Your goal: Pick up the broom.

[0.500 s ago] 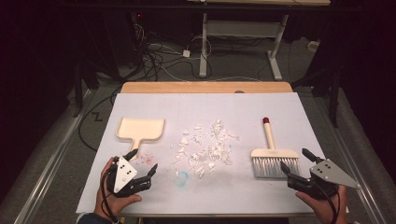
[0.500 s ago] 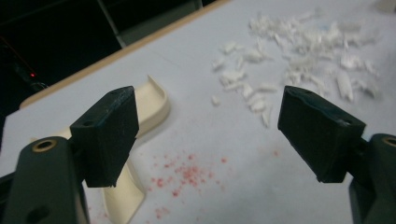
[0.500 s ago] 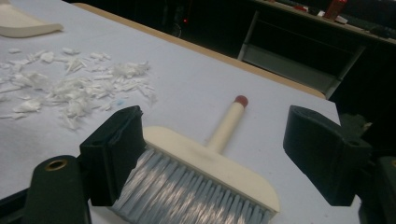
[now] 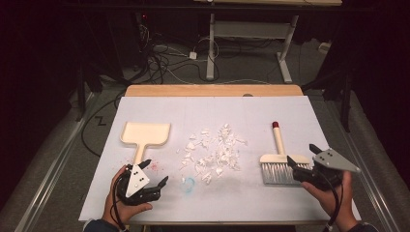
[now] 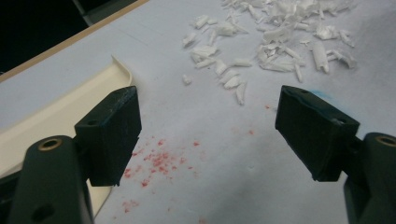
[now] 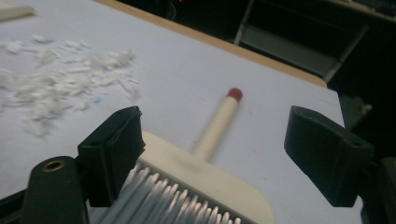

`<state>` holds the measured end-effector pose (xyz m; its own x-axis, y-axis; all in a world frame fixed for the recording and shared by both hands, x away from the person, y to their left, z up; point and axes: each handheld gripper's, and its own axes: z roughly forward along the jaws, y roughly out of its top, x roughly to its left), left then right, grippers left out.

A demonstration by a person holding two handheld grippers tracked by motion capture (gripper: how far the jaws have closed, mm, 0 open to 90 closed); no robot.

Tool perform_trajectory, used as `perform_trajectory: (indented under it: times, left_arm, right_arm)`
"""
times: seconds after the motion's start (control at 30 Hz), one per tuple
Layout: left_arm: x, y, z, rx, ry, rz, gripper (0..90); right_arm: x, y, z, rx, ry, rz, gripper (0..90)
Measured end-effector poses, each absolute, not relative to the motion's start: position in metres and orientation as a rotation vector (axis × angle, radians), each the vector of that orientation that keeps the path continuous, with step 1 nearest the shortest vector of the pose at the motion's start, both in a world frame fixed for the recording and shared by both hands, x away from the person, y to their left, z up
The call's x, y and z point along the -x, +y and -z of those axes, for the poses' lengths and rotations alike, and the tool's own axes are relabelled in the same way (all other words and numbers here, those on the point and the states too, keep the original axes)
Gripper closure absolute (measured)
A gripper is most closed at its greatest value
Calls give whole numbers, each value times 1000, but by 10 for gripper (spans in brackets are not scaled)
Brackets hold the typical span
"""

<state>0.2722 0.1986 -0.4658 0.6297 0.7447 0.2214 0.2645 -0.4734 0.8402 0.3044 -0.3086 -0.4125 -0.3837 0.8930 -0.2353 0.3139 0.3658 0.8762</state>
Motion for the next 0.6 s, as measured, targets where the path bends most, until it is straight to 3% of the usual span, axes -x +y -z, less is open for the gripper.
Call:
perform_trajectory:
  times: [0.3, 0.5, 0.6]
  left_arm:
    - [-281, 195, 473, -2079, 803, -756, 214]
    - [-280, 190, 476, -2111, 784, -748, 214]
    - [-279, 188, 476, -2123, 784, -734, 214]
  right_arm:
    - [-383, -309, 402, -1323, 1965, -825, 220]
    - [-428, -298, 430, -1499, 2085, -704, 267]
    - [-441, -291, 446, -1531, 2152, -631, 355]
